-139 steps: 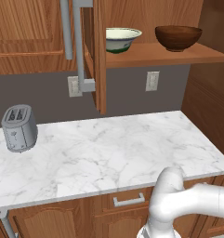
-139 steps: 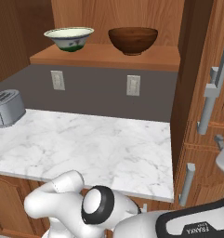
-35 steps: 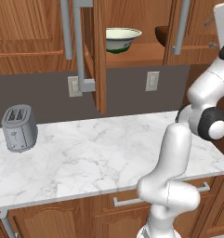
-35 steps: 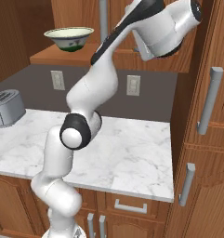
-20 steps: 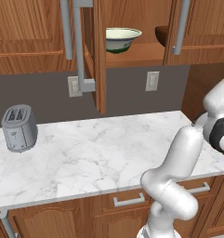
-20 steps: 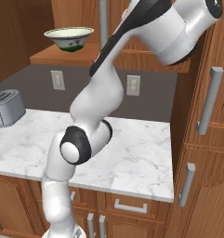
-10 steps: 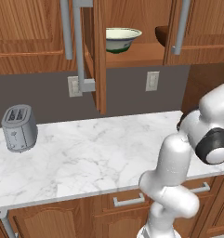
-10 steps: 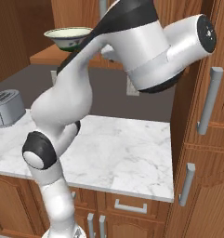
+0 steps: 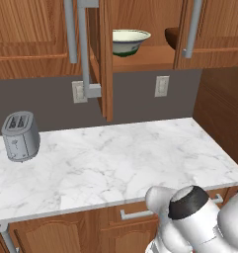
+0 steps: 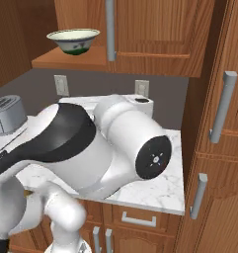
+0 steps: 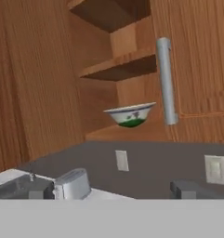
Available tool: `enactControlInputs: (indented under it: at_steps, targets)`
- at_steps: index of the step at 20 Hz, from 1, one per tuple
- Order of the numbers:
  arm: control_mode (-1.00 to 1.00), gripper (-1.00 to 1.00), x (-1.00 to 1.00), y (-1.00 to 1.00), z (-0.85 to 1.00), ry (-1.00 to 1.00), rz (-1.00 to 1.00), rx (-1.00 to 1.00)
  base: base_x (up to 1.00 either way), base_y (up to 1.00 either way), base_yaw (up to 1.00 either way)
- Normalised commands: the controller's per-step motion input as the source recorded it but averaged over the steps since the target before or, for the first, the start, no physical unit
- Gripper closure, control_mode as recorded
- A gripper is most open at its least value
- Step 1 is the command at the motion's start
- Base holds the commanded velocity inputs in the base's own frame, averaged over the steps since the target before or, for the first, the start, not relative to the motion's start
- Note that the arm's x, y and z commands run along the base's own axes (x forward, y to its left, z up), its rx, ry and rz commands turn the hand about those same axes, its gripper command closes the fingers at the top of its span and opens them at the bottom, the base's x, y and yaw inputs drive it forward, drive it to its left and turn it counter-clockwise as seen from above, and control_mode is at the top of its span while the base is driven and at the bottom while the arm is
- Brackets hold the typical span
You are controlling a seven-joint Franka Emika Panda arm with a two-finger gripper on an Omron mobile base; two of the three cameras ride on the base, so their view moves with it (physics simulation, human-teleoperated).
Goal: Open the cabinet. Pick the bowls from the counter and place them in the cabinet. Then close the cabinet.
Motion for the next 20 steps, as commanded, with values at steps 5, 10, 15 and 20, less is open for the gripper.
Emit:
enactControlInputs:
  at_steps: [5,10,15,20]
  targets:
    - [-1.00,-1.00,-1.00,0.74,0.71,-0.24,-0.35,-0.03,0.00,0.00,0.00]
    - [-1.00,-1.00,-0.84,0.55,0.52,-0.15,-0.39,-0.02,0.00,0.00,0.00]
    - [-1.00,-1.00,-0.70,0.50,0.03,-0.03,-0.29,0.00,0.00,0.00,0.00]
    - [-1.00,-1.00,-0.29,0.39,-0.07,-0.04,-0.16,0.00,0.00,0.00,0.00]
